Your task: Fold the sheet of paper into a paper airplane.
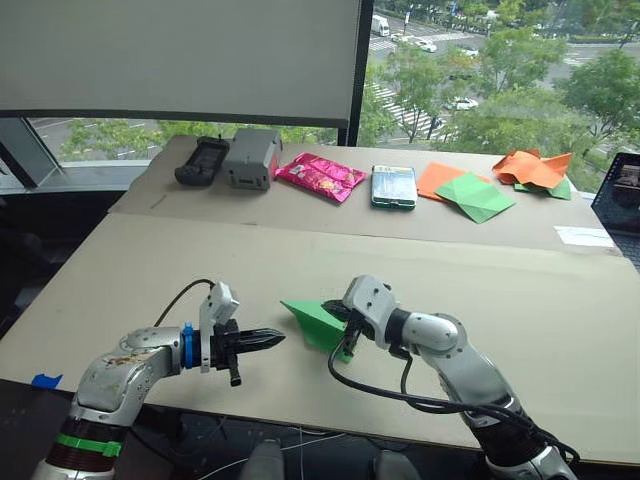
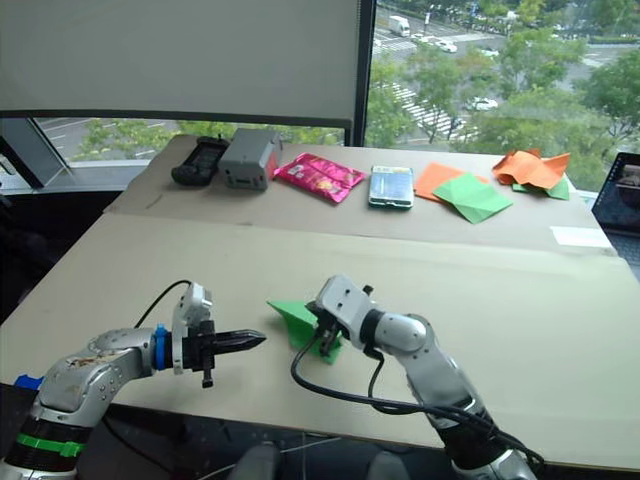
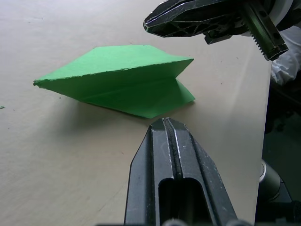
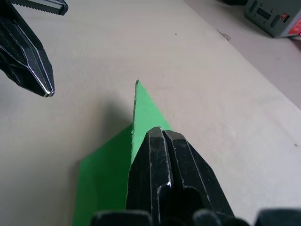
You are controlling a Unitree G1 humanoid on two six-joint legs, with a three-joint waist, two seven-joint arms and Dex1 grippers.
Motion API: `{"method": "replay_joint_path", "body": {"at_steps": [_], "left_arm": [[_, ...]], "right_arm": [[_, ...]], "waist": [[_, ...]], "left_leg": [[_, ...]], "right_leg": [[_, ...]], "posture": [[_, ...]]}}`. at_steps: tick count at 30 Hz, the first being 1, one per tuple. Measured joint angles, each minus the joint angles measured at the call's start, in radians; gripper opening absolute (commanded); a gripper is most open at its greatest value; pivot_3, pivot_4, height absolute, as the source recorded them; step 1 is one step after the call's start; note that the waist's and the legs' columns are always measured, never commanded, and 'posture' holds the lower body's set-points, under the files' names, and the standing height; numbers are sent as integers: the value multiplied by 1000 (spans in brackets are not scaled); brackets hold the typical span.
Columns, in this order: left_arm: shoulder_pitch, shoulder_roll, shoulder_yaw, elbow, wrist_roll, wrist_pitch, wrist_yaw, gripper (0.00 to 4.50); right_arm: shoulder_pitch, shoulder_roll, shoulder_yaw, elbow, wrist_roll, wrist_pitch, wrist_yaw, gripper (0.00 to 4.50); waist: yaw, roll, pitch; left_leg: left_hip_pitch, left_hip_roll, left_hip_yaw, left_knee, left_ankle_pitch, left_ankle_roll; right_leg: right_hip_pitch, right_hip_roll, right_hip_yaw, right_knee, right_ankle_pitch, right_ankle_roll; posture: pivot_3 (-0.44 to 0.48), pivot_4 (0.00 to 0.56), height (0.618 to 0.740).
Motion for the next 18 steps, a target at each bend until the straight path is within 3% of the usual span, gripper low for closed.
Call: {"method": "replay_joint_path", "body": {"at_steps": [14, 18], "left_arm": [[3, 0, 0, -20, -8, -1, 12, 0], [-51, -29, 2, -11, -27, 17, 23, 0]], "right_arm": [[37, -14, 75, -16, -15, 58, -3, 32], [40, -12, 75, -17, -14, 61, -8, 32]], "waist": [[0, 0, 0], [5, 0, 0]], "left_leg": [[-1, 0, 0, 0, 0, 0], [-2, 0, 0, 0, 0, 0]], "right_leg": [[-3, 0, 0, -1, 0, 0], [-3, 0, 0, -1, 0, 0]], "posture": [[0, 150, 713], [0, 150, 713]]}}
